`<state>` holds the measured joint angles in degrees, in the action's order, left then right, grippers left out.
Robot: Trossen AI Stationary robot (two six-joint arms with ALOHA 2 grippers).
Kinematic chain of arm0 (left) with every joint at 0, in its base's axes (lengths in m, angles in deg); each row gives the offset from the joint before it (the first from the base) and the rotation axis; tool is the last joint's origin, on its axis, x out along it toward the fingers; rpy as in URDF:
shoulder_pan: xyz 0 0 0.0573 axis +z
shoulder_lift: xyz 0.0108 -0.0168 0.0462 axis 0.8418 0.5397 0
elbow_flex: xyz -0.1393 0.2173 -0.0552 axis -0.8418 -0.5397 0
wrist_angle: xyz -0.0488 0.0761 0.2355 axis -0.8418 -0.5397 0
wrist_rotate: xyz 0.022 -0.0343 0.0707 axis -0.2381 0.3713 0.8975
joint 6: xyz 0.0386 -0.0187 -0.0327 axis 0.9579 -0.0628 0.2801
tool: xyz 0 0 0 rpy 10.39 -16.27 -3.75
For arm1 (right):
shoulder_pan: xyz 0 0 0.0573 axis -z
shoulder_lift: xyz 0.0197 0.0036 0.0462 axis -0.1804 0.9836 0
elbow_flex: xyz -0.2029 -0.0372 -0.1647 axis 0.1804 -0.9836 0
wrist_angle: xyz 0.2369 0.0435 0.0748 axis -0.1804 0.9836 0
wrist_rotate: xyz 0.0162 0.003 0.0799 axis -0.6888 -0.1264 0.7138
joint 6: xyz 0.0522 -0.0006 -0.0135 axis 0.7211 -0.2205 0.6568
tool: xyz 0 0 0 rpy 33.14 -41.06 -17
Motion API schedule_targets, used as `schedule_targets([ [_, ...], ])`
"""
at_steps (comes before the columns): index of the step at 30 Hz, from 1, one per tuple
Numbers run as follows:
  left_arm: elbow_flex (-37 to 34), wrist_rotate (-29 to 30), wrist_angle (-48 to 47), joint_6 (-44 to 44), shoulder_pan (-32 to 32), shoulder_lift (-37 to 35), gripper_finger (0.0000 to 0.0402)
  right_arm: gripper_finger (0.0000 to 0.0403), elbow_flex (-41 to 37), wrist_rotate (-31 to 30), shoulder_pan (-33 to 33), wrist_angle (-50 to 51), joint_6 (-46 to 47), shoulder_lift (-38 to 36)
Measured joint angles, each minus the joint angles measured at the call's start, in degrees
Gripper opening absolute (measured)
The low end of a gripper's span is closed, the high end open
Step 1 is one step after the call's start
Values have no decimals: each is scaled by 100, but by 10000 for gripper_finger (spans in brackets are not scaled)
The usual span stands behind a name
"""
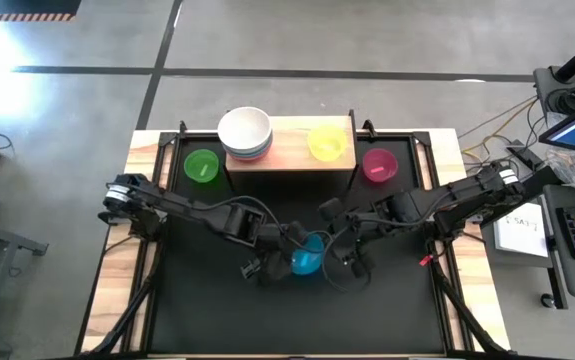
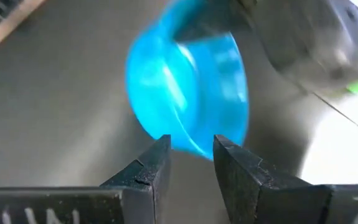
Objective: Place and stack bowls onto a shelf
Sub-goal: Stack the small blue bowl on top of the yellow bowl on the shelf
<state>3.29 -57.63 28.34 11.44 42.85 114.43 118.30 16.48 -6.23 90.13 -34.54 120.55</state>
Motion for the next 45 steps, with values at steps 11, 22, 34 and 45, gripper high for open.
schedule_targets([
  [11,-11,-13,538,675,-6,0,0,109,0,885,0,-314,-39,-1],
  [22,-13,15,1132,1138,6,0,0,103,0,1869,-2,-387,236,-1],
  [34,-13,31,1354,573,10,2,16,11,0,2397,-4,-399,530,33],
  [45,-15,182,1839,75,10,-7,121,8,6,2234,9,-274,569,32],
])
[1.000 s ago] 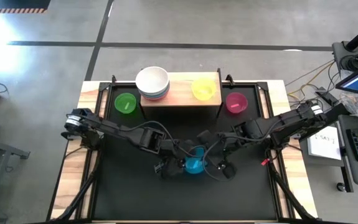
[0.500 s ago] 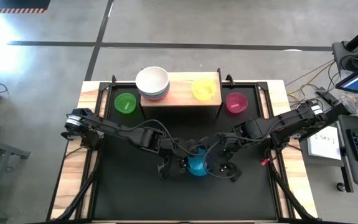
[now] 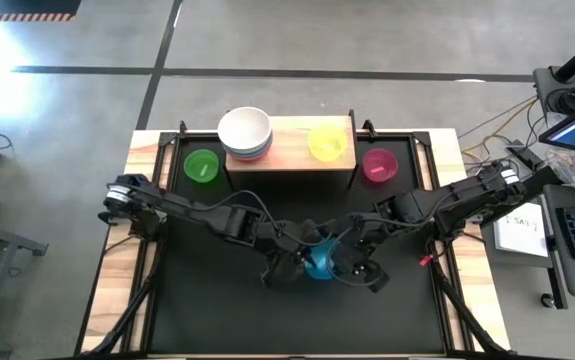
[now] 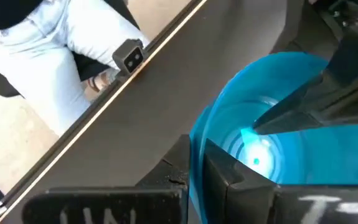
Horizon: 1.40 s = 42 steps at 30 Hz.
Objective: Place and stack bowls onto a shelf
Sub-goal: Stack the small blue bowl on top of the yellow bowl on the shelf
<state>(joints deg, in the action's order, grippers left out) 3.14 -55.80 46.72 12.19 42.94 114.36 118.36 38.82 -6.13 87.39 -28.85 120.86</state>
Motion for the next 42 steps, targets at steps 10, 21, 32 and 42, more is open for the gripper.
schedule_targets([
  [10,285,1042,417,368,73,-22,130,7,-13,-671,226,1190,455,26],
  [21,487,2384,-886,-78,254,-35,130,8,-13,-2553,770,2237,108,-245],
  [32,484,2529,-1766,-1002,243,-343,130,8,-8,-2698,2898,942,-1097,-520],
  [42,478,2585,-2184,-1434,205,-733,130,8,-6,-1763,4204,-399,-953,-410],
])
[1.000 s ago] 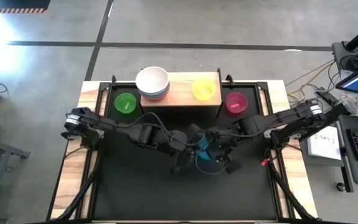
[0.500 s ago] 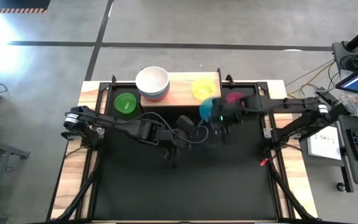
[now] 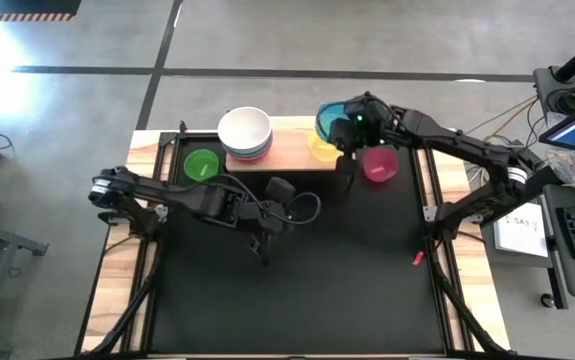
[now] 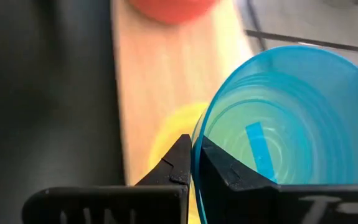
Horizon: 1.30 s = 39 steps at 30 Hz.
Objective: Place and stack bowls onto a shelf
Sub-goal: Stack the small blue bowl on top of the yellow bowl on the shelf, then stack the green bowl on top of the small blue bowl on the shelf
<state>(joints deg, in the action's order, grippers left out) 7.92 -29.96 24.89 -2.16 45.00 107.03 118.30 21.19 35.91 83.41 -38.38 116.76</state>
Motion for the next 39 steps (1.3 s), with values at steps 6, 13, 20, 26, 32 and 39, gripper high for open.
schedule_targets([
  [6,-2,4,-196,-132,0,-102,130,8,0,215,15,-23,-43,289],
  [13,-9,7,-431,-489,0,-163,130,8,0,201,40,-228,-71,588],
  [20,-11,7,-935,-832,0,-212,130,26,0,197,42,-189,135,603],
  [26,-13,7,-984,-880,0,-242,130,69,0,181,40,-74,152,607],
  [32,-13,7,-1287,-1126,0,-327,130,112,28,-206,38,-50,151,467],
  [39,-13,446,-2436,-2300,0,-520,130,139,546,-244,25,293,233,294],
])
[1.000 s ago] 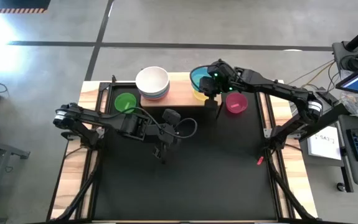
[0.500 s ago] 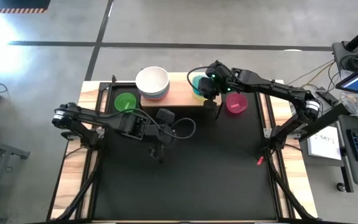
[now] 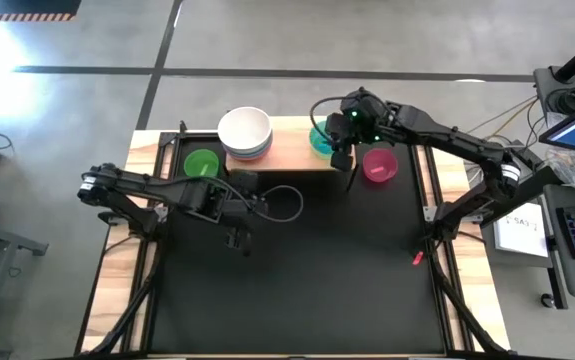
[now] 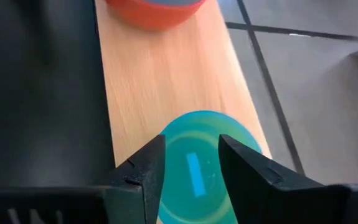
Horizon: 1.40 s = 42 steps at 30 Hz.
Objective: Place and stack bowls onto a shelf
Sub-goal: Stack the green bowl on top of the small blue bowl on the shelf
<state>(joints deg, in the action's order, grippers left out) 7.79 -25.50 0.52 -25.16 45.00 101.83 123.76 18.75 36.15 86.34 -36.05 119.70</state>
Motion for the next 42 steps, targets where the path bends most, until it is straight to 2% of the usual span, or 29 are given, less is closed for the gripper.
schedule_targets([
  [5,-128,153,-796,-1093,7,-184,130,143,418,-1,0,460,322,-17],
  [9,-460,174,-1048,-1695,7,-441,130,144,582,-3,0,877,379,-17],
  [17,-1964,245,-1025,-2233,7,-1435,130,144,590,-3,0,1730,534,-30],
  [22,-2979,960,-598,-2353,13,-2007,130,144,588,-5,0,1947,677,-32],
  [27,-3637,1267,-261,-2579,86,-2073,130,144,586,-7,0,1949,733,-45],
  [31,-4022,1606,-79,-3108,291,-2089,130,144,586,-7,0,1957,832,-47],
  [36,-4518,1601,682,-3418,601,-2126,130,144,586,-7,0,2010,976,-70],
  [39,-4836,1433,1002,-3203,739,-2188,130,144,586,-5,0,2111,1004,-88],
  [42,-4844,1159,1265,-2891,918,-2267,130,144,585,-5,0,2228,1063,-96],
])
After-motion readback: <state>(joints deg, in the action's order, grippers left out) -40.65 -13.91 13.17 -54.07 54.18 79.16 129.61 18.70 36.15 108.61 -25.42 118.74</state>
